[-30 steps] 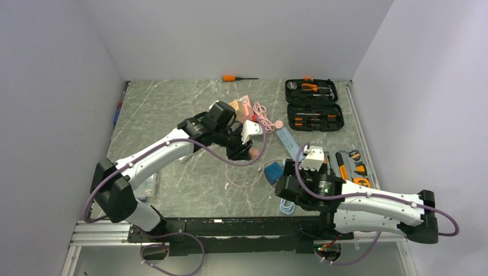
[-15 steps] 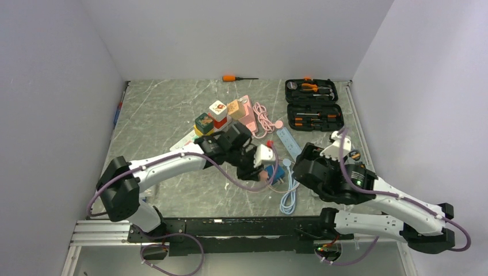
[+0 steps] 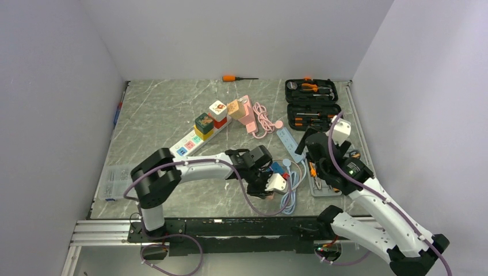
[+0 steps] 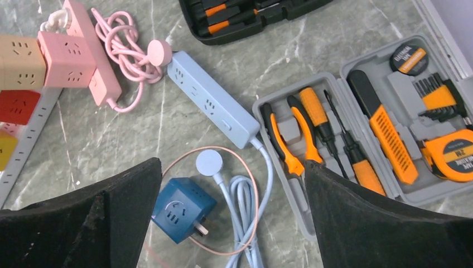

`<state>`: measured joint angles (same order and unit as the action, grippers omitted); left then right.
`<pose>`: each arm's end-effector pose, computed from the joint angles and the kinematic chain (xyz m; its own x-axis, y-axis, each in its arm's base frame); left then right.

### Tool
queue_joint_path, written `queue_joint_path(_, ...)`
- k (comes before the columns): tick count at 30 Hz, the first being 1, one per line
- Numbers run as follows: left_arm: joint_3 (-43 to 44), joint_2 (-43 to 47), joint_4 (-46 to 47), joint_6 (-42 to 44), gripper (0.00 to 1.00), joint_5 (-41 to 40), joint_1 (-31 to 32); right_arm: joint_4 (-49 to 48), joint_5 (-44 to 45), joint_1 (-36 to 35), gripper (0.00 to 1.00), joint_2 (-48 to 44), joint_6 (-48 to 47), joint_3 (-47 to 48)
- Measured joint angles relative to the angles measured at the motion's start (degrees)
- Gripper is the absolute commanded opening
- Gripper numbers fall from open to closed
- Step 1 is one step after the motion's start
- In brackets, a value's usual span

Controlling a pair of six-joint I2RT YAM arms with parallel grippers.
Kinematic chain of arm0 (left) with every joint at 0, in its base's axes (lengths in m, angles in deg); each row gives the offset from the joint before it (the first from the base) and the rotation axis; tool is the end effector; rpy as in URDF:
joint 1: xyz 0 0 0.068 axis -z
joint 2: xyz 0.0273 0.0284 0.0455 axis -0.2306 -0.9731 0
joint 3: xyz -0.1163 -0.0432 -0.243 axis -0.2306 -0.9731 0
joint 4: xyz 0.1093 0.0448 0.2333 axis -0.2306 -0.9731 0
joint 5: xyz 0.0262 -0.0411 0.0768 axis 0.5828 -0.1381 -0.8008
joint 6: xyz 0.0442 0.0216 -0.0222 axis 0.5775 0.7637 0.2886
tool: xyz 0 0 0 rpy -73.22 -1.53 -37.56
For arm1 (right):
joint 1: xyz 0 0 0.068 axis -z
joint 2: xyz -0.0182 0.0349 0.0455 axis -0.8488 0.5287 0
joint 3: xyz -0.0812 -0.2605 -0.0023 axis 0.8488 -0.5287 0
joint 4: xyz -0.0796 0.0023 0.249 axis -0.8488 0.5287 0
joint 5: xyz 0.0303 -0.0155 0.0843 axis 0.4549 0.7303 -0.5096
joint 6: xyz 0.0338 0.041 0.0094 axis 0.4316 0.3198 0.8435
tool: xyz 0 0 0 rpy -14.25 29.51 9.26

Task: Pull the plug off the socket
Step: Place the plug at the corner of the board.

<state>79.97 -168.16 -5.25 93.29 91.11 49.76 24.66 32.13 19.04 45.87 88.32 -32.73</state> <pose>0.1493 -0.3336 0.1963 0.2037 0.6953 -0.6892 0.9519 -0.3054 -0.0267 0.1262 0.0707 0.3207 -0.4232 0.3330 -0.8426 0.3406 0.9203 0.1925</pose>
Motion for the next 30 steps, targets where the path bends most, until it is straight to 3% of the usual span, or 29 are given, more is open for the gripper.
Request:
queue_joint_path(5,4.0,-6.1,0.0,2.6,0.09,-0.2,-0.2,-6.2,-5.2,3.7,1.0,1.8,-4.7,-0.3)
queue_joint_path(8,8.4,-9.4,0.1,3.8,0.19,0.1,0.0,-8.8,-6.8,5.4,1.0,1.5,-6.4,-1.2)
queue_joint_path(10,11.7,-11.7,0.0,4.1,0.39,0.6,0.2,-10.1,-7.7,6.3,1.0,1.7,-7.2,-1.8)
queue_joint_path(12,15.5,-14.4,-0.7,4.3,0.72,1.4,0.5,-10.8,-8.5,7.0,1.0,2.2,-7.8,-2.3)
queue_joint_path(14,19.0,-16.8,-2.0,4.7,0.99,2.5,0.9,-11.7,-9.6,7.8,1.0,2.9,-8.4,-2.8)
queue_joint_path(21,20.2,-15.4,-7.6,4.5,0.99,5.1,0.9,-13.5,-11.3,10.1,1.0,3.4,-9.6,-3.2)
queue_joint_path(30,19.6,-1.6,-19.3,3.5,0.99,7.3,-4.5,-14.6,-12.4,12.5,1.0,6.4,-11.3,-1.3)
